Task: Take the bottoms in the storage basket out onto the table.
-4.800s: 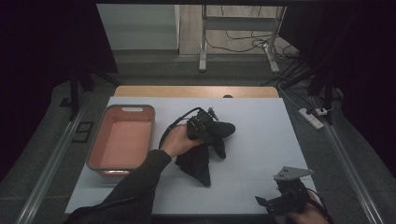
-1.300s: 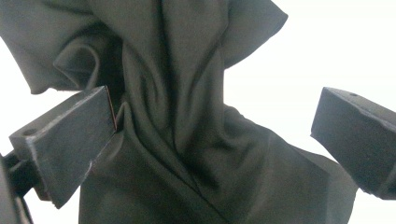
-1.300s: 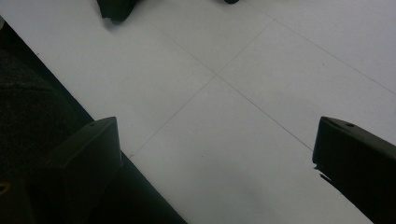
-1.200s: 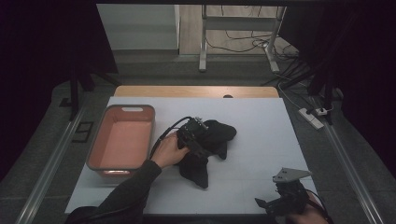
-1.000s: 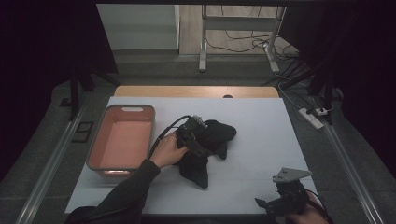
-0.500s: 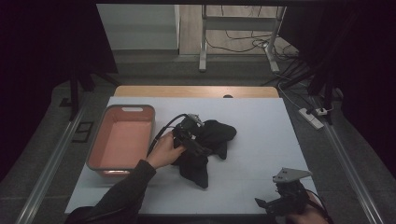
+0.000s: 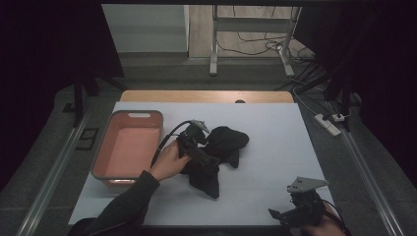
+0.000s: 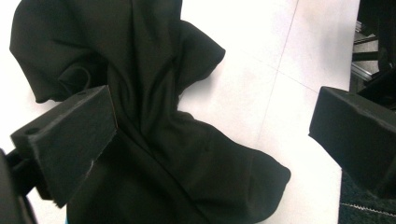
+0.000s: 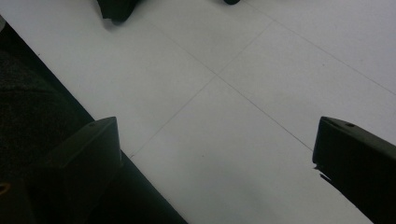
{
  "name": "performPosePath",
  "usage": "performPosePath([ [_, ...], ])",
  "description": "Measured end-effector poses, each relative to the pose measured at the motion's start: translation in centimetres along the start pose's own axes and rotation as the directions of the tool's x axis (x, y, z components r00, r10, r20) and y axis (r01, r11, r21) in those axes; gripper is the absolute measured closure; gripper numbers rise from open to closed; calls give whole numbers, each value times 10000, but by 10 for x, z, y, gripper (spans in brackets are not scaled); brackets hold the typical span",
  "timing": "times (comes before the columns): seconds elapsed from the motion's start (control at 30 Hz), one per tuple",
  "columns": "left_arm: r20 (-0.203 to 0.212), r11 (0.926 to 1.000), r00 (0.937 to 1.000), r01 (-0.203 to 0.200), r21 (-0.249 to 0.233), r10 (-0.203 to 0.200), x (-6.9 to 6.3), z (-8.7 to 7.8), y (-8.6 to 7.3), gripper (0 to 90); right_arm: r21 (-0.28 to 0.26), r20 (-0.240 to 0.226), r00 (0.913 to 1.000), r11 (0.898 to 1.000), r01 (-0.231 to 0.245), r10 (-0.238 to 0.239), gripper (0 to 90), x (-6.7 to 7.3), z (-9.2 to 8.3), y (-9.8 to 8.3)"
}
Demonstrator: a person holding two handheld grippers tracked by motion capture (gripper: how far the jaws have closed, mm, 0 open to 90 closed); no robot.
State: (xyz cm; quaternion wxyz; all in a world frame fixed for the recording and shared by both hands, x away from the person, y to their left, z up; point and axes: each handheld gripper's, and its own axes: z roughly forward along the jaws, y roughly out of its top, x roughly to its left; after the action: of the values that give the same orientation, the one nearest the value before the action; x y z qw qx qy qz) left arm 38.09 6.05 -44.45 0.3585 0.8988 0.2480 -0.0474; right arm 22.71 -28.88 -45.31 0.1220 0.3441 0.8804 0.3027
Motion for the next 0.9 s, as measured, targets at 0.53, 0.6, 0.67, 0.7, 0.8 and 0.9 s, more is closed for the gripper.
performPosePath([
  [0.53,-28,9997,9998,-209,-144,209,-10,-6,-9,3,-1,8,10000,10000,1,-1,13,0,0,0],
  [0.6,-39,9996,9997,-231,-146,231,-11,-7,-10,3,1,13,10000,10000,4,-4,13,0,0,0],
  [0.67,-70,9995,9996,-263,-193,261,-12,-9,-12,3,6,13,10000,10000,-1,1,13,0,0,0],
  [0.7,-80,9994,9997,-240,-267,237,-13,-10,-13,4,6,12,10000,10000,-6,6,13,0,0,0],
  [0.8,-87,9991,9997,-252,-350,250,-14,-13,-15,6,-4,11,10000,10000,-6,6,13,0,0,0],
  [0.9,-132,9991,9996,-234,-358,230,-16,-16,-17,8,0,8,10000,10000,-9,9,13,0,0,0],
])
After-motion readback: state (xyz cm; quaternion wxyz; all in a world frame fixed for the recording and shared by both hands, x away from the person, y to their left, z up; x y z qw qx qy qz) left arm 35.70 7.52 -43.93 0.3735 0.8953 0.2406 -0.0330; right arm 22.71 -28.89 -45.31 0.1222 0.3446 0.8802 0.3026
